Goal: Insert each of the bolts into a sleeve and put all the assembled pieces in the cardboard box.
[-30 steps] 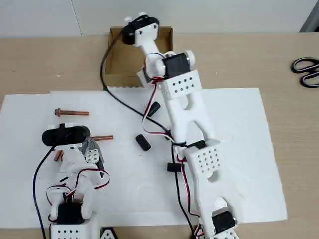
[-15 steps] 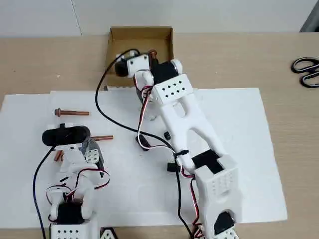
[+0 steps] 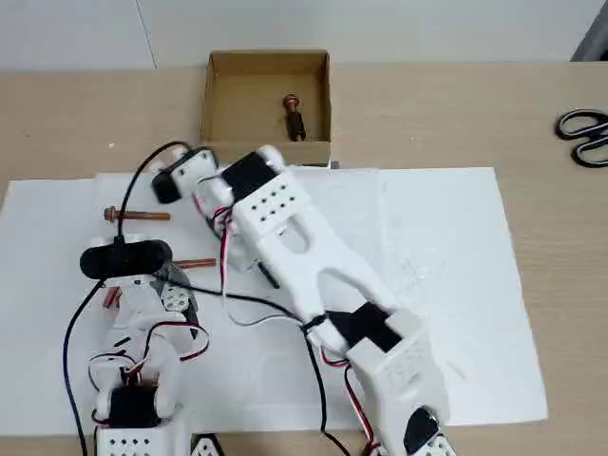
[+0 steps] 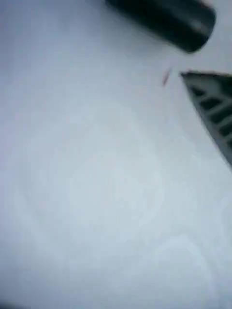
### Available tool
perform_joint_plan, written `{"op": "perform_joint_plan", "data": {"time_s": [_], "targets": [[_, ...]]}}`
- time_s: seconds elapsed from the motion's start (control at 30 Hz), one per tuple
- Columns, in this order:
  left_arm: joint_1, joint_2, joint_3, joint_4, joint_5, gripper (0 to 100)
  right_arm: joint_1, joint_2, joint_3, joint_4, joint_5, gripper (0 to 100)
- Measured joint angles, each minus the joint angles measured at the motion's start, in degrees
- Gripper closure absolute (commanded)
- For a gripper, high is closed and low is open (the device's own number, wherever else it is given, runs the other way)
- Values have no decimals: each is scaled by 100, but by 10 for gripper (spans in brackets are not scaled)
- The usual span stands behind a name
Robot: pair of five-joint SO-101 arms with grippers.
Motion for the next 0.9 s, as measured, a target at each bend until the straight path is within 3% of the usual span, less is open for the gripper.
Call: {"op": "perform_joint_plan", "data": {"time_s": [0.33, 0.53, 0.9], "targets": [[0, 0, 0, 0, 0, 994, 0, 0, 0, 0, -334, 811], [26, 9, 9, 0, -44, 994, 431, -44, 0, 0, -457, 811], [-18, 0, 9, 0, 149, 994, 642, -1011, 334, 0, -791, 811]]}}
